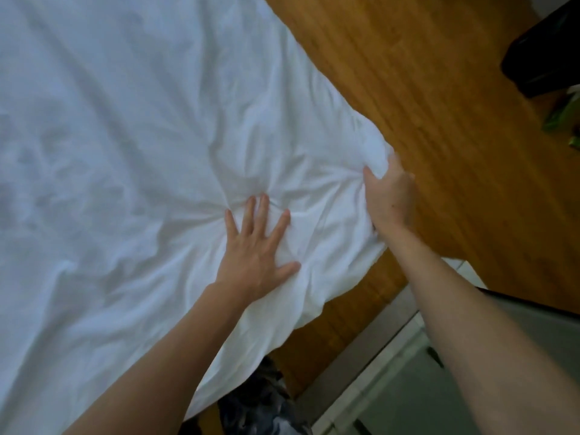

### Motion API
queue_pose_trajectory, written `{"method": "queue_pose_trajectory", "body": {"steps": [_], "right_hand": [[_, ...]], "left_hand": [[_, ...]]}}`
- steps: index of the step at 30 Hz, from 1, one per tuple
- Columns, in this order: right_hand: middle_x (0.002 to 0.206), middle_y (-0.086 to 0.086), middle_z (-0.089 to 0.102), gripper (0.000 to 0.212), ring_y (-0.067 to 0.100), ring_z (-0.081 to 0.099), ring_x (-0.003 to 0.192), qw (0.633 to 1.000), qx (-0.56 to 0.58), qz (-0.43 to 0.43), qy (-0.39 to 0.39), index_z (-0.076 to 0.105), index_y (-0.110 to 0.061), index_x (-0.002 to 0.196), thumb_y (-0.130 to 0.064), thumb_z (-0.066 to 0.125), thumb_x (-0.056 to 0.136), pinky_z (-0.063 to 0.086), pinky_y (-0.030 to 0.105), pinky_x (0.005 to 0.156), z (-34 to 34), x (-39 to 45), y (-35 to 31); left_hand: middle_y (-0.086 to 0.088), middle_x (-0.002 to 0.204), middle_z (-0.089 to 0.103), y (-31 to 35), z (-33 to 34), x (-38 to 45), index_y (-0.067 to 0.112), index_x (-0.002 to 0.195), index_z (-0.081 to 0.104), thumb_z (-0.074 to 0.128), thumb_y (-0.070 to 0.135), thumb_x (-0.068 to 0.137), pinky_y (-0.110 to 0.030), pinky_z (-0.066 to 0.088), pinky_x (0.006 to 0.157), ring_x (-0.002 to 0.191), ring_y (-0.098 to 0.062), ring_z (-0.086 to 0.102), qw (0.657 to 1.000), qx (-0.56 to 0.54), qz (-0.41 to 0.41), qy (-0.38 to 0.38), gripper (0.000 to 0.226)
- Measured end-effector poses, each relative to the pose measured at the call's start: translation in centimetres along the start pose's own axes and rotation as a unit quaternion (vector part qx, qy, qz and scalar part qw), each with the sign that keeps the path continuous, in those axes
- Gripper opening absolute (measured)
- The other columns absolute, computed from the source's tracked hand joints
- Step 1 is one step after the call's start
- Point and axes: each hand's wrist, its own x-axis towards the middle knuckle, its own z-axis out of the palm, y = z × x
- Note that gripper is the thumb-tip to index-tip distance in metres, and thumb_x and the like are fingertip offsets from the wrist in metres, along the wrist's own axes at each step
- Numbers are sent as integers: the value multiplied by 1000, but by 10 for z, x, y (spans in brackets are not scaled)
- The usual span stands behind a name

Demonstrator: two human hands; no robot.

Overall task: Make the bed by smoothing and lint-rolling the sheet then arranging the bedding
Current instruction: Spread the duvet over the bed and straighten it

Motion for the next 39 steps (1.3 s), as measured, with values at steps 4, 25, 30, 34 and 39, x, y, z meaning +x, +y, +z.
{"method": "queue_pose_trajectory", "body": {"steps": [4,25,30,34,39], "right_hand": [[95,23,64,31,41,62,84,981,-145,-122,44,55,-3,111,-30,54,96,36,36,60,-34,-1,28],[160,17,10,64,32,8,148,931,-121,-291,-181,22,-21,153,-49,23,96,6,50,117,122,-223,-147],[154,22,28,62,39,27,142,864,-109,-449,-199,39,-16,147,-47,33,93,19,55,113,201,-423,-242],[154,22,26,61,35,21,143,804,-94,-539,-233,37,-16,147,-46,37,94,13,53,115,245,-611,-289],[157,21,17,62,35,13,146,731,-123,-602,-297,33,-15,149,-48,34,96,12,53,116,273,-784,-331]], "left_hand": [[-23,159,6,14,5,-4,20,154,16,28,62,90,-59,4,116,147,-38,4,995,-18,57,75,77],[-25,151,33,-228,47,-220,11,145,41,39,40,95,-44,12,116,140,-40,32,981,12,-135,141,58],[-20,156,27,-360,108,-415,10,148,35,31,43,96,-51,13,116,143,-38,25,948,13,-295,122,62],[-19,156,27,-410,163,-580,5,148,34,32,40,96,-45,13,118,144,-34,24,918,-31,-370,136,63],[-15,158,22,-469,224,-766,6,150,29,27,47,99,-53,18,116,144,-36,25,878,-58,-463,105,66]]}}
